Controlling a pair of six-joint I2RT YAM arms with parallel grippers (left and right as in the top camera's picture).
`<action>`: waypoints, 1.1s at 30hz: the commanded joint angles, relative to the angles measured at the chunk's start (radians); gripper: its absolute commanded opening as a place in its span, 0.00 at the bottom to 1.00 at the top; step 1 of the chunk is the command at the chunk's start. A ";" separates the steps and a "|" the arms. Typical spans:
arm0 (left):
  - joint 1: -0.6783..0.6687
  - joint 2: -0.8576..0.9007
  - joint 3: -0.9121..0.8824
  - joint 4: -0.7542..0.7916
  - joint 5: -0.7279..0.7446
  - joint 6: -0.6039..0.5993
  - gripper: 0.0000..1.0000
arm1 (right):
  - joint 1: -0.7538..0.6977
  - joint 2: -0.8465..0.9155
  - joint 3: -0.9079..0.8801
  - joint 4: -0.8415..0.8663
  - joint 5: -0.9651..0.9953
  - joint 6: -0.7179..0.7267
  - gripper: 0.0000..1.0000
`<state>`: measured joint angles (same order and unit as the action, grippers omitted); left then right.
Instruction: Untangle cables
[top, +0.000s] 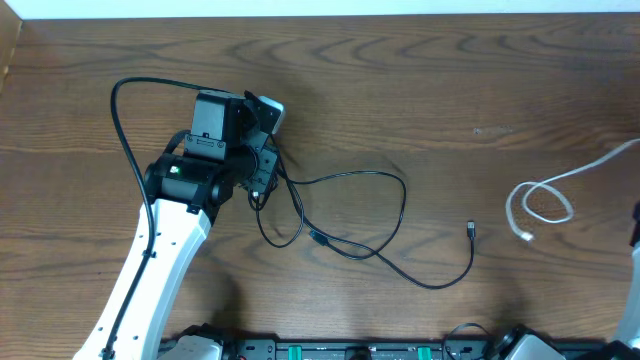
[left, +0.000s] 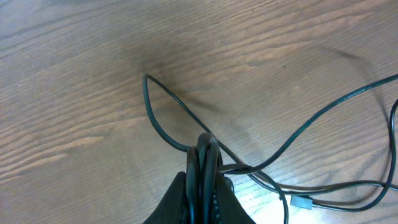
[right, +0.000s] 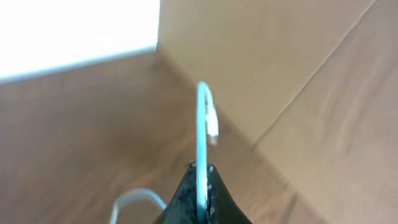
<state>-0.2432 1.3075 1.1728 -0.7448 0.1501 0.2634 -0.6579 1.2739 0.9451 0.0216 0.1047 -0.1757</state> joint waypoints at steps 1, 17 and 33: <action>0.000 0.000 0.023 -0.002 -0.012 0.008 0.08 | -0.035 -0.019 0.003 0.097 -0.102 0.026 0.01; 0.000 0.000 0.023 0.005 -0.008 -0.014 0.08 | -0.042 0.048 0.003 -0.055 -0.189 0.026 0.78; 0.000 0.000 0.023 0.010 0.019 -0.066 0.08 | -0.033 0.060 0.003 -0.295 -0.800 0.077 0.99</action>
<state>-0.2432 1.3075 1.1728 -0.7361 0.1516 0.2291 -0.6952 1.3407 0.9451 -0.2523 -0.4103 -0.1158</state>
